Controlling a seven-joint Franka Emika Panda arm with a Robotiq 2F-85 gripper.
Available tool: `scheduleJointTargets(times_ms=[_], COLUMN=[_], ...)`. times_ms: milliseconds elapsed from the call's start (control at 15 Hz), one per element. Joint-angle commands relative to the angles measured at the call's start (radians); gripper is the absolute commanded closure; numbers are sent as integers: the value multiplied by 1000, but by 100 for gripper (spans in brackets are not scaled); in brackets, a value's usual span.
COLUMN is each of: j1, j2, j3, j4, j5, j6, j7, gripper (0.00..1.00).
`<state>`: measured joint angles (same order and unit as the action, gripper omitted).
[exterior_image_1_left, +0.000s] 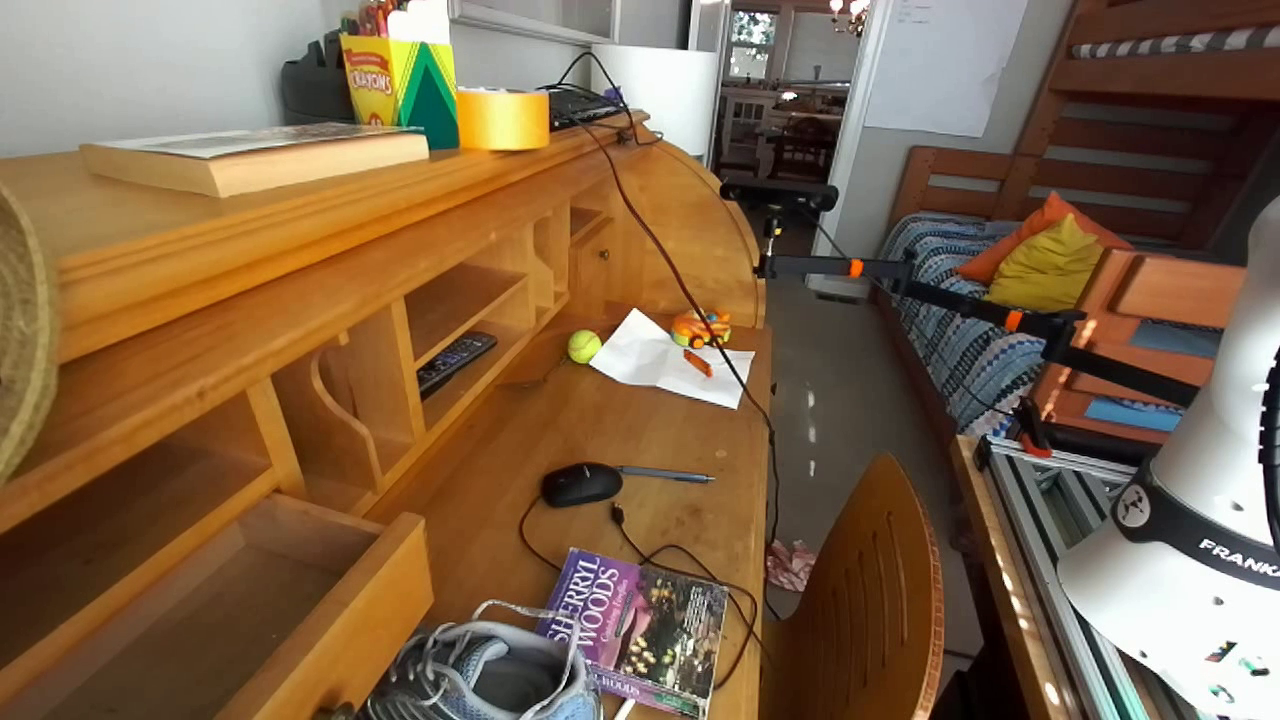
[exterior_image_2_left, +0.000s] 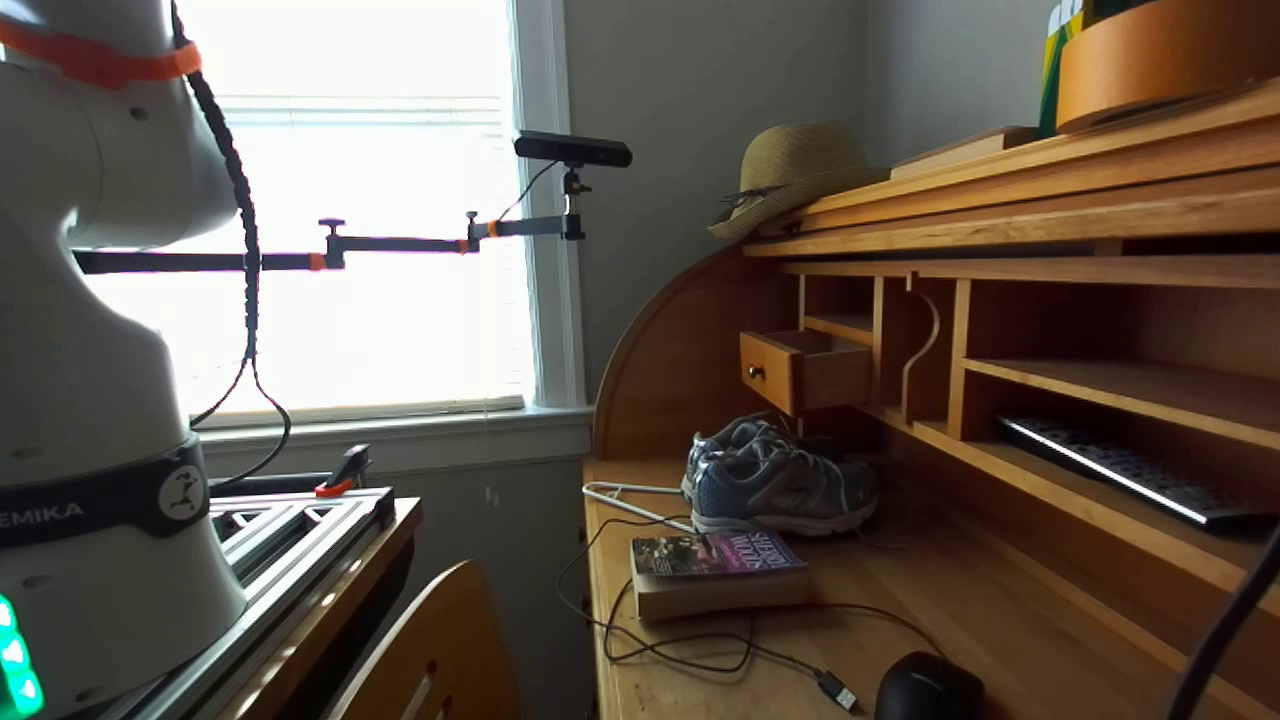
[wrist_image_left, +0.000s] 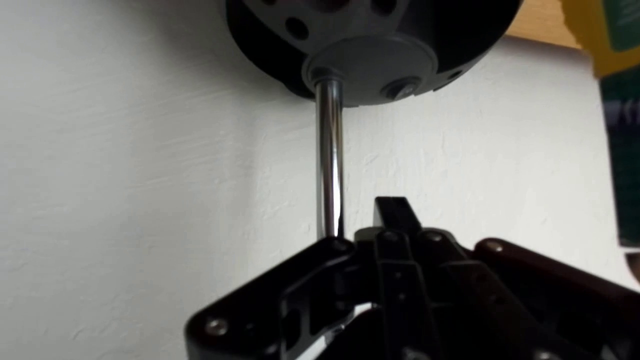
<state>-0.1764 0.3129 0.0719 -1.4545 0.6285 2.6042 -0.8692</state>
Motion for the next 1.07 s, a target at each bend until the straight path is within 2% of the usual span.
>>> scheduleJointTargets(times_ms=[0,400,1000], j1=[14,-5,-17], j2=[4,24,62], j3=[-22,5,12], j4=[-14,21,64], j5=[-59,-76,-94], j6=[-34,-121,-136], j7=[53,85,112], gripper=[100,100,100])
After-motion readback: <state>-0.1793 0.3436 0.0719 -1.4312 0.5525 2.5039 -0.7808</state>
